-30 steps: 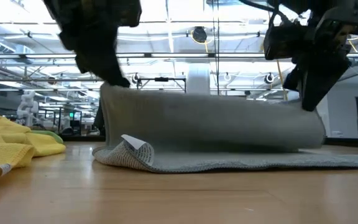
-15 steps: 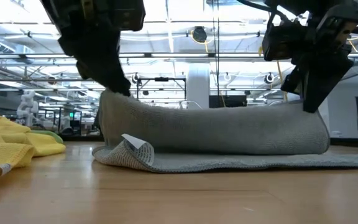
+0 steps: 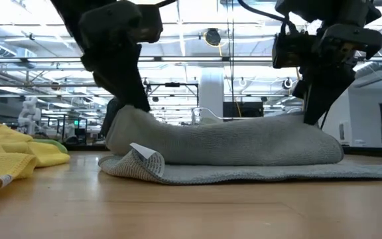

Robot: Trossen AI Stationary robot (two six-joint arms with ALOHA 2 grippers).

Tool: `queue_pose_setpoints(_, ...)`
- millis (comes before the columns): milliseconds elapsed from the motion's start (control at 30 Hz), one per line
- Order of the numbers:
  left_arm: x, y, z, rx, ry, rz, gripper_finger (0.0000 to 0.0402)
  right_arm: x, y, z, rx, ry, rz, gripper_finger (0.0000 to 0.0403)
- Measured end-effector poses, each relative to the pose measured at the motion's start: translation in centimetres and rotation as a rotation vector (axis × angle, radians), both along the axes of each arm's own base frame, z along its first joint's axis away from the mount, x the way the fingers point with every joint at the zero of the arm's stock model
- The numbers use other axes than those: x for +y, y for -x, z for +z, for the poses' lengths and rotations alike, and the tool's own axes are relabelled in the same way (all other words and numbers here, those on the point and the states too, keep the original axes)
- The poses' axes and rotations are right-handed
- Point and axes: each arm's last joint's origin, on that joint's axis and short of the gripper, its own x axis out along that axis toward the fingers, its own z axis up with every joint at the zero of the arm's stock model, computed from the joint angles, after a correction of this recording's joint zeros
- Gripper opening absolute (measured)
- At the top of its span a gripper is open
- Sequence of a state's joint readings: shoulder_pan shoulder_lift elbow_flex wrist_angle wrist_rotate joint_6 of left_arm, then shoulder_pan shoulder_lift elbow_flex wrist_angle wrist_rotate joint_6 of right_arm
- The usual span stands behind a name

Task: Fold microfiber towels
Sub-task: Fold the gray towel

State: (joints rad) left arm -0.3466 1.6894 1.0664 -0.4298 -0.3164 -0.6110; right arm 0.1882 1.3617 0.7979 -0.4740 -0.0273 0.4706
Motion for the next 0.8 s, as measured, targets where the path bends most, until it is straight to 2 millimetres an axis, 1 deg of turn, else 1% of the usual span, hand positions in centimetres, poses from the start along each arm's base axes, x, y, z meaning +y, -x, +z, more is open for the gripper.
queue_pose_setpoints(100,0.2,0.4,0.4,0.048,0.018,0.05,0.0152,-0.2,0.0,0.0,0.002,-0.007,-0.02,0.0)
queue_pose_setpoints(167,0.3,0.5,1.4,0.044,0.035,0.071,0.0182,-0.3,-0.1,0.0,0.002,-0.008,-0.026,0.0)
queue_pose_setpoints(233,0.2,0.8,2.4,0.034,0.053,0.084,0.0201,-0.5,-0.1,0.0,0.003,-0.01,-0.035,0.0)
queue_pose_setpoints(300,0.0,1.0,3.2,0.02,0.107,0.079,0.021,-0.7,-0.1,0.0,0.004,-0.014,-0.049,0.0)
queue_pose_setpoints(400,-0.6,1.3,3.8,-0.001,0.195,0.096,0.0211,-0.9,-0.2,0.0,0.005,-0.021,-0.075,0.0)
queue_pose_setpoints(500,-1.9,1.0,3.9,-0.074,0.249,0.058,0.0198,-1.0,-0.2,0.0,0.006,-0.038,-0.073,0.0)
queue_pose_setpoints(600,-3.6,-0.3,3.5,-0.19,0.273,-0.031,0.0178,-1.1,-0.2,0.0,0.005,-0.043,-0.078,0.0)
queue_pose_setpoints(700,-4.4,-1.0,1.6,-0.17,0.245,-0.05,0.0154,-1.1,-0.2,0.0,0.004,-0.048,-0.088,0.0)
queue_pose_setpoints(800,-4.4,-1.6,-0.9,-0.091,0.258,0.001,0.0132,-1.1,-0.3,0.1,0.0,-0.059,-0.109,0.0)
